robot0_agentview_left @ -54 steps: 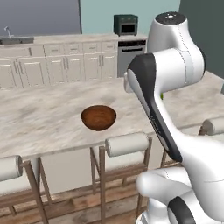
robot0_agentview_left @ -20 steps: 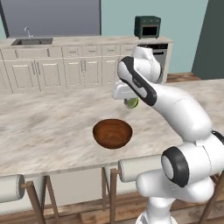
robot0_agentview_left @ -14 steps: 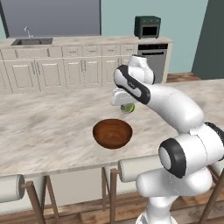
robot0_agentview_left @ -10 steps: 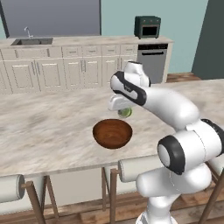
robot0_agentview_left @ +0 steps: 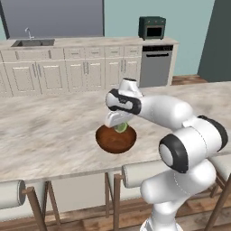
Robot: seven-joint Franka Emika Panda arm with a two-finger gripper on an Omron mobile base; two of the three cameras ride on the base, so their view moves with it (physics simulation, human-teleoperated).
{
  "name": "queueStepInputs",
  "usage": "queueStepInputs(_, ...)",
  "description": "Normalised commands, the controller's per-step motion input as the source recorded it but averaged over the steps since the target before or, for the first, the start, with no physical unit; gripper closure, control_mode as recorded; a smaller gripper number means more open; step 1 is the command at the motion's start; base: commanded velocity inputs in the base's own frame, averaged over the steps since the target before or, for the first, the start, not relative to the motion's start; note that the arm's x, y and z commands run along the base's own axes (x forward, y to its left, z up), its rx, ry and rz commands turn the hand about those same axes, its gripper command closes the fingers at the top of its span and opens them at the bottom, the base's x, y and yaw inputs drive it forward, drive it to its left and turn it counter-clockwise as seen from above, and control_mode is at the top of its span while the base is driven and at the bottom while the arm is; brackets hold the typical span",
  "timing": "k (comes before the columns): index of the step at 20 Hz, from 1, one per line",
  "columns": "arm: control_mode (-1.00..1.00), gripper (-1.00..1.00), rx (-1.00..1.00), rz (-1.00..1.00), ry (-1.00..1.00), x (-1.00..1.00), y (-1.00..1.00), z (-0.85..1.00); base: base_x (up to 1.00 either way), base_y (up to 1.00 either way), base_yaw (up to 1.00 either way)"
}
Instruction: There is a bowl on the dining counter. Grab a lemon wedge from the fridge and place it in the bowl. Then get the liquor bottle and glass cup from the cabinet and place them next to the bowl.
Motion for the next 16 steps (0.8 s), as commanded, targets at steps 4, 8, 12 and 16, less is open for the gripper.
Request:
queueStepInputs(4, -1.0, 1.0, 0.0, 0.07, 0.0, 0.3, 0.06, -0.47, 0.0, 0.0, 0.0)
queueStepInputs(8, -1.0, 1.0, 0.0, 0.07, 0.0, 0.28, 0.06, -0.46, 0.0, 0.0, 0.0)
queueStepInputs(12, -1.0, 1.0, 0.0, 0.05, 0.0, 0.15, 0.07, -0.39, 0.0, 0.0, 0.0)
queueStepInputs(16, -1.0, 1.0, 0.0, 0.04, 0.0, 0.18, 0.07, -0.37, 0.0, 0.0, 0.0)
